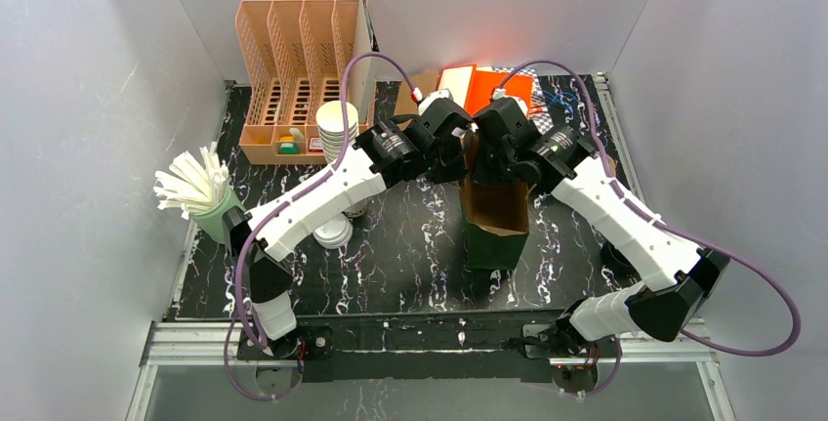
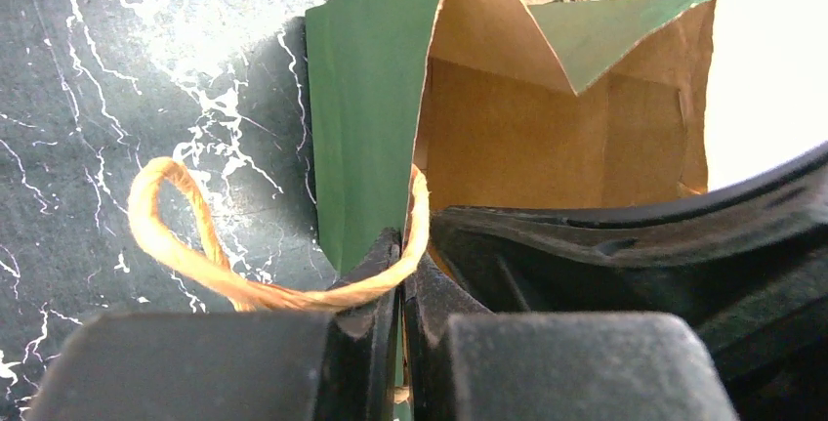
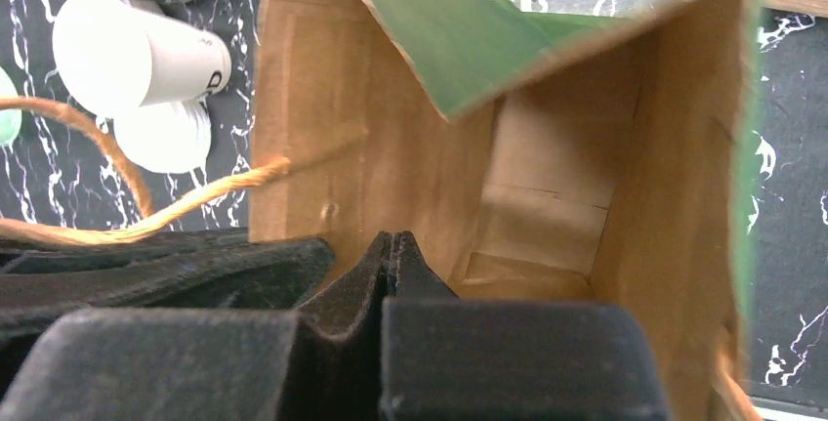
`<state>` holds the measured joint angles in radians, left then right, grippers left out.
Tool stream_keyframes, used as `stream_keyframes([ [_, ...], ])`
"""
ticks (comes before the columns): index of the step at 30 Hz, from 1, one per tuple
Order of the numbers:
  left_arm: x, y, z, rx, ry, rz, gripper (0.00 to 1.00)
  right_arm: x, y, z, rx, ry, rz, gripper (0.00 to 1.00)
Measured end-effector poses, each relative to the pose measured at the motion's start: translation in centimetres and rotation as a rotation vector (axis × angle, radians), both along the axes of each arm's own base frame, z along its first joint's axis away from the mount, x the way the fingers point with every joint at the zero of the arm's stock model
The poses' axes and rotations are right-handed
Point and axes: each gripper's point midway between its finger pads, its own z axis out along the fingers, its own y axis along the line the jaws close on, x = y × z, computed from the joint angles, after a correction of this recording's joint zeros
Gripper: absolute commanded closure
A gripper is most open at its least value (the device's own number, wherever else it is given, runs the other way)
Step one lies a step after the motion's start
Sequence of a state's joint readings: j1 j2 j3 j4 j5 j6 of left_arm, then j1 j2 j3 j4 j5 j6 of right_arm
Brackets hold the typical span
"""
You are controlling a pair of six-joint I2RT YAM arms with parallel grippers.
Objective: Pack the takeout coffee
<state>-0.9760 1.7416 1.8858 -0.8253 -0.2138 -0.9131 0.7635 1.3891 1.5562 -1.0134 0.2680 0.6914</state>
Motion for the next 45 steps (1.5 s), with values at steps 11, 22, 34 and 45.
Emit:
stream_keyframes([
  [11,1.0,0.3,0.1,-0.016,-0.015,0.072,1.0,-2.0,-0.4,-6.7,-0.096,0.063,-0.045,0.99],
  [22,1.1,1.7,-0.7,0.028,-0.005,0.088,1.0,-2.2,-2.9,-10.6,-0.156,0.022,-0.007,0.99],
  [34,1.2,3.3,1.9,0.089,-0.048,0.047,1.0,0.9,-6.8,-12.7,-0.283,0.059,-0.069,0.99],
  [45,1.7,3.6,-1.0,0.292,0.016,-0.043,1.0,2.3,-14.1,-13.5,-0.639,0.048,-0.221,0.99],
])
